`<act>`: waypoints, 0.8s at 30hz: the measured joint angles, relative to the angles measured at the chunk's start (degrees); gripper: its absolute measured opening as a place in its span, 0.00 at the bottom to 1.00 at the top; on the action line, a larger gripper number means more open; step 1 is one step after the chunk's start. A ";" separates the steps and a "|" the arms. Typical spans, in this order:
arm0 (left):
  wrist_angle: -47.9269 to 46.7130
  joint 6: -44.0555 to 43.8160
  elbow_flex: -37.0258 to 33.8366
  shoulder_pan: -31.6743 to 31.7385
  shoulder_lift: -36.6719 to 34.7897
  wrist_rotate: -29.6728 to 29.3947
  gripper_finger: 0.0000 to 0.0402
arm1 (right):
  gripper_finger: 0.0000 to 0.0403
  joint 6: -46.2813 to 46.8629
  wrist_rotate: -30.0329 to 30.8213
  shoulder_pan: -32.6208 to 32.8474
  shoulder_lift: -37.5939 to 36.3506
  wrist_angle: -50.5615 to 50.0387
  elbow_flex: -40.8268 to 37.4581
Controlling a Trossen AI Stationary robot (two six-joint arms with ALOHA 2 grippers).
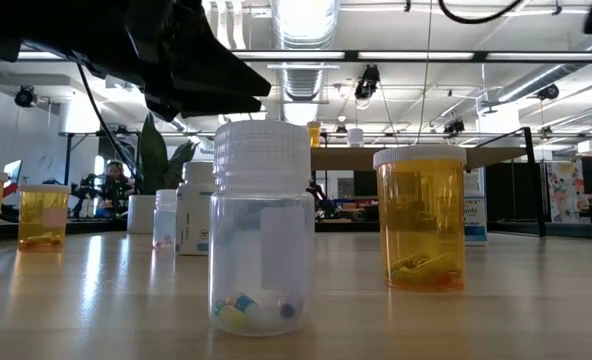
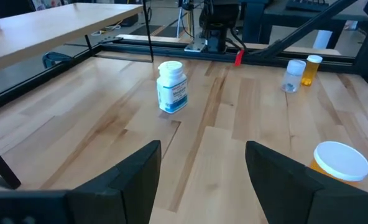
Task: Pick and place medicine bottles onto shelf by color
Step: Put the transparent pill bottle on the shelf aligned with the other transparent pill bottle
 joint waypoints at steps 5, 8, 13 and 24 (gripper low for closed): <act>0.00 0.16 -0.01 0.28 0.02 0.00 0.54 | 0.38 6.77 -3.20 8.45 3.42 6.14 -6.10; 0.00 0.16 0.00 0.35 0.02 0.00 0.54 | 0.40 9.28 -7.98 10.87 5.80 9.74 -8.34; 0.00 0.16 -0.01 0.35 0.02 0.00 0.54 | 0.51 9.12 -10.82 13.47 10.31 16.34 -9.20; 0.00 0.16 0.00 0.35 0.02 0.00 0.54 | 0.69 -4.89 -10.84 16.29 23.63 19.59 -6.90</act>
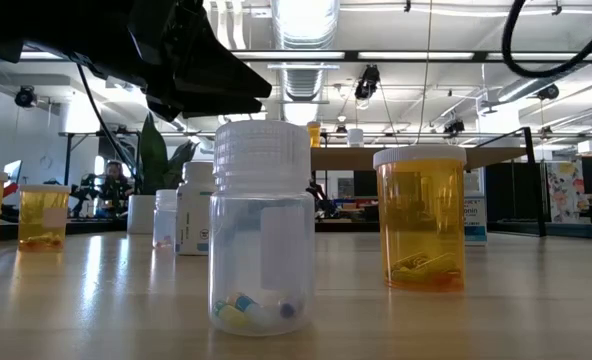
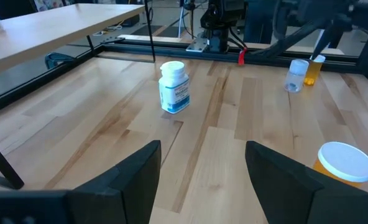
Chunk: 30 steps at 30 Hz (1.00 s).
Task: Pick and place medicine bottles onto shelf by color
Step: Put the transparent pill bottle on the shelf aligned with the other transparent pill bottle
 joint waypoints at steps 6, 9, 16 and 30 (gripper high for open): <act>0.01 -0.01 -0.02 0.00 0.00 0.00 0.54 | 0.61 -3.67 0.04 1.01 4.51 2.44 1.43; 0.01 0.00 0.00 0.00 0.00 0.00 0.54 | 0.57 -4.44 0.56 1.09 5.90 2.97 1.79; -0.01 -0.02 -0.02 0.00 0.00 0.00 0.54 | 0.42 -4.31 1.44 1.08 6.50 3.06 1.46; 0.12 0.08 -0.01 0.19 0.00 0.00 0.54 | 0.31 -12.92 13.85 -11.78 1.55 -5.79 15.84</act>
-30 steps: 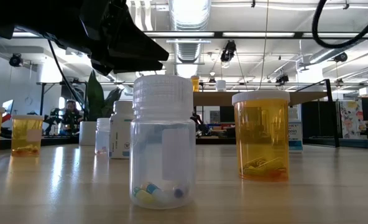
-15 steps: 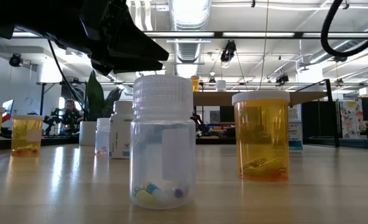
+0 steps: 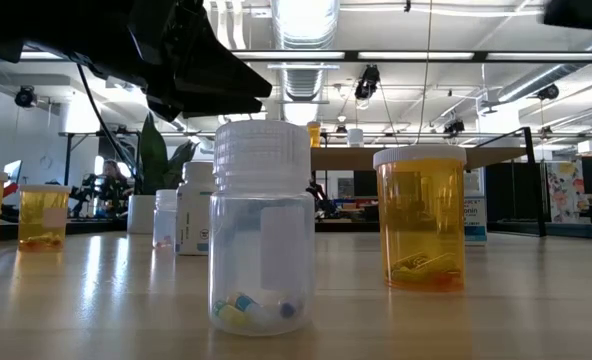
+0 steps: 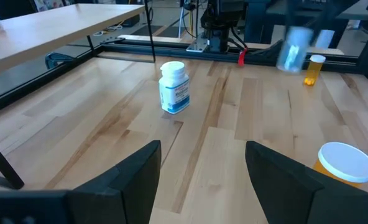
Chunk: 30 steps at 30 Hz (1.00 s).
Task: Pick and place medicine bottles onto shelf by color
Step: Put the transparent pill bottle on the shelf aligned with the other transparent pill bottle
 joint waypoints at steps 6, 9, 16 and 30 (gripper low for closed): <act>5.02 10.31 0.26 0.23 1.60 -0.03 0.54 | 0.31 -14.88 0.54 -11.76 0.18 3.11 5.67; 12.56 20.12 1.17 0.23 5.42 0.77 0.54 | 0.31 -21.46 0.96 -15.59 0.37 10.20 4.77; 20.24 27.93 9.03 2.12 18.24 2.03 0.54 | 0.32 -26.74 1.66 -17.45 0.43 23.30 0.38; 13.16 27.99 22.43 4.70 25.92 6.78 0.54 | 0.33 -21.50 5.67 -17.43 0.46 25.18 -2.81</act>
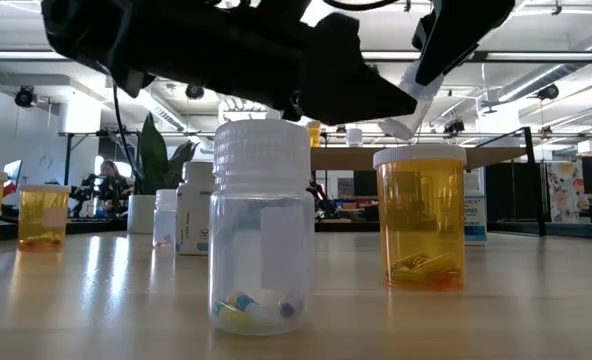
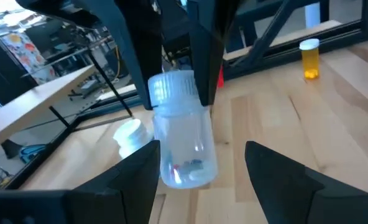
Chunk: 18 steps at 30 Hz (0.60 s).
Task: Pick and place medicine bottles onto shelf by color
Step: Put the transparent pill bottle on the shelf aligned with the other transparent pill bottle
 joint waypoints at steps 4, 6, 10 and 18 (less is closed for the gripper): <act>0.23 -1.84 0.33 0.59 0.00 0.26 0.54 | 0.33 0.00 0.42 0.02 -0.02 0.78 0.07; 0.17 -3.07 0.27 1.07 0.00 0.37 0.54 | 0.33 0.09 0.57 0.02 -0.02 1.43 0.04; -0.01 -3.17 0.28 1.61 0.00 0.49 0.54 | 0.33 0.04 0.75 0.00 -0.07 2.59 0.04; 0.08 -3.19 0.33 1.83 0.00 0.47 0.48 | 0.33 0.03 0.69 0.00 -0.07 3.02 0.00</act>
